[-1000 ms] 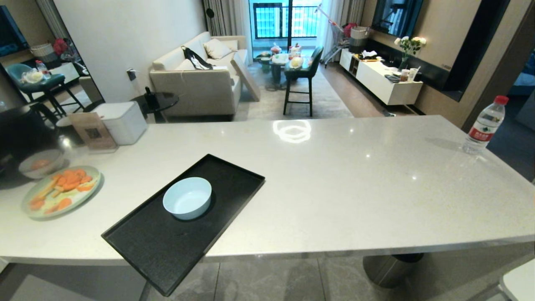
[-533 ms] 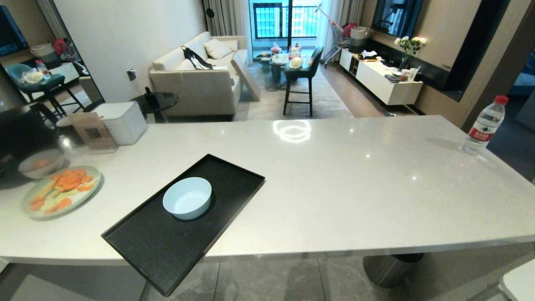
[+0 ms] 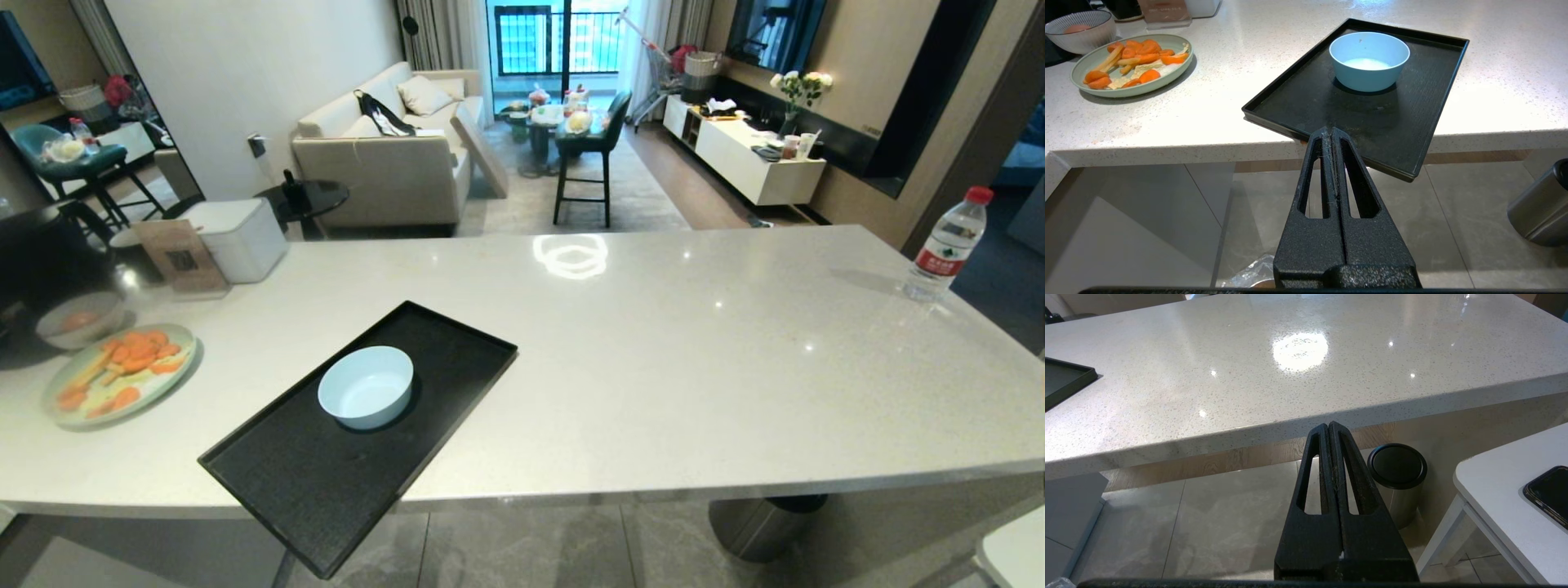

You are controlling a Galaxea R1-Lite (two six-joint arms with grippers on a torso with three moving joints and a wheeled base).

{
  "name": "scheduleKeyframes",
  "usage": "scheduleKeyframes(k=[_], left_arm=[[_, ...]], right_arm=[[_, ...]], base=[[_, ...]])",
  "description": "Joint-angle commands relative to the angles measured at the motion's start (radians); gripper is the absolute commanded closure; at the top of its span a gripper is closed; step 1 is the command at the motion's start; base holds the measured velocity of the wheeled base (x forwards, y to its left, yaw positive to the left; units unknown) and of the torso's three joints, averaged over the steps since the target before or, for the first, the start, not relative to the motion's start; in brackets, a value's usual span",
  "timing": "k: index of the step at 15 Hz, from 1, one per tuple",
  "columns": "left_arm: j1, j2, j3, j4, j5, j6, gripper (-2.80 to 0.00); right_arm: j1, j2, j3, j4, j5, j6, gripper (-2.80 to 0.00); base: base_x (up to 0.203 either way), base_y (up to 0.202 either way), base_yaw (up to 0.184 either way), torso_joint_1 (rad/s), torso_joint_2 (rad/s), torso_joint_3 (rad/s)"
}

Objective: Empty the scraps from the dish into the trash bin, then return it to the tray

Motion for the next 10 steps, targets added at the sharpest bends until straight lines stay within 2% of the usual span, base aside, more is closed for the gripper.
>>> scheduleKeyframes(k=[1, 10], left_arm=[[0.001, 0.0, 0.0, -0.001, 0.0, 0.0, 0.0], [0.0, 0.0, 0.0, -0.001, 0.0, 0.0, 0.0]], right_arm=[[0.0, 0.0, 0.0, -0.001, -0.001, 0.001, 0.0], [0.0, 0.0, 0.0, -0.001, -0.001, 0.002, 0.0]], base=[[0.0, 0.0, 0.0, 0.0, 0.0, 0.0], [0.0, 0.0, 0.0, 0.0, 0.0, 0.0]])
